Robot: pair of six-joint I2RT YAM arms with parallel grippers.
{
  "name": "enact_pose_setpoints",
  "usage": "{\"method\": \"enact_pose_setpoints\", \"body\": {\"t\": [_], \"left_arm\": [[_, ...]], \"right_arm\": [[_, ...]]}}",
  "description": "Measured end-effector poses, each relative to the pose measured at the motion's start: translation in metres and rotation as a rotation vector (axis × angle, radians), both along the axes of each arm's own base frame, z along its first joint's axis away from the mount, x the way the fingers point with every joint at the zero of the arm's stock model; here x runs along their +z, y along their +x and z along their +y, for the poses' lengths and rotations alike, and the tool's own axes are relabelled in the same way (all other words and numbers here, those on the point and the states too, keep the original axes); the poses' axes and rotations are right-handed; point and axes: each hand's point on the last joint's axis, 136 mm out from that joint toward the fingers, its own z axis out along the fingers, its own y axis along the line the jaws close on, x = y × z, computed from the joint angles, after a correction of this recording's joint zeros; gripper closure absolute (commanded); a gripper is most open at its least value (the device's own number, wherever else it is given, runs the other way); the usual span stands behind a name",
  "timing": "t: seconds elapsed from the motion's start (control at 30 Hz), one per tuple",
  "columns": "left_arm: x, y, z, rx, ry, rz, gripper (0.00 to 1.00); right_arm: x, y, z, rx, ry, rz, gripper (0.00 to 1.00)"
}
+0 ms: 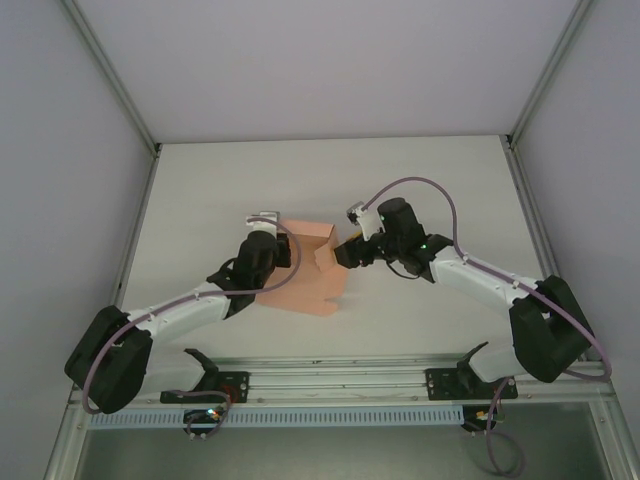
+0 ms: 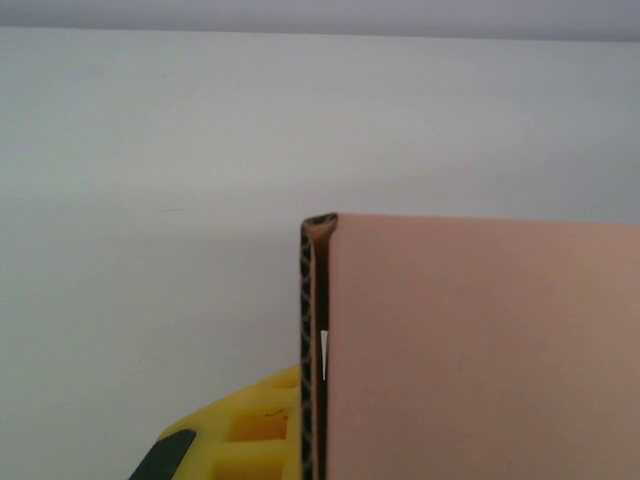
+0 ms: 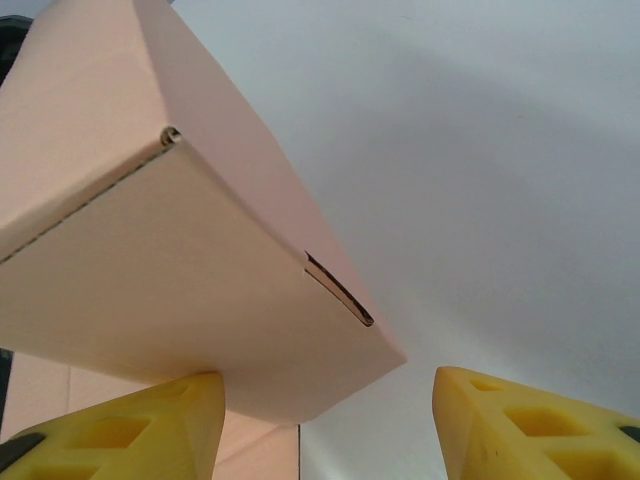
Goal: Assemble paper box
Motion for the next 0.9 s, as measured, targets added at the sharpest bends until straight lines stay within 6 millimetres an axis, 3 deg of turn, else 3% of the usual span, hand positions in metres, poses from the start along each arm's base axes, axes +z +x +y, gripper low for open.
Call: {"method": "enact_pose_setpoints", "body": {"t": [0.13,0.43,0.83,0.9], "left_arm": [[-0.003,-0.001,0.001,0.003,0.008,0.011,1.00],[-0.002,-0.002,-0.002,-0.013,0.002,0.021,1.00],[-0.003,-0.006,-0.009,-0.047,-0.008,0.033,1.00],[-0.003,-0.005,-0.008,-0.041,-0.004,0.034,1.00]], "right_arm": [[0.002,-0.003,-0.005,0.000,-0.025,-0.016,0.43],[0.029,-0.027,-0.007,0.093,-0.015,-0.087,0.46],[0.005,-0.016,0.005,0.108,-0.078,-0.055,0.49],[0.003,-0.013,0.010,0.092,-0.101,-0.074,0.53]]}}
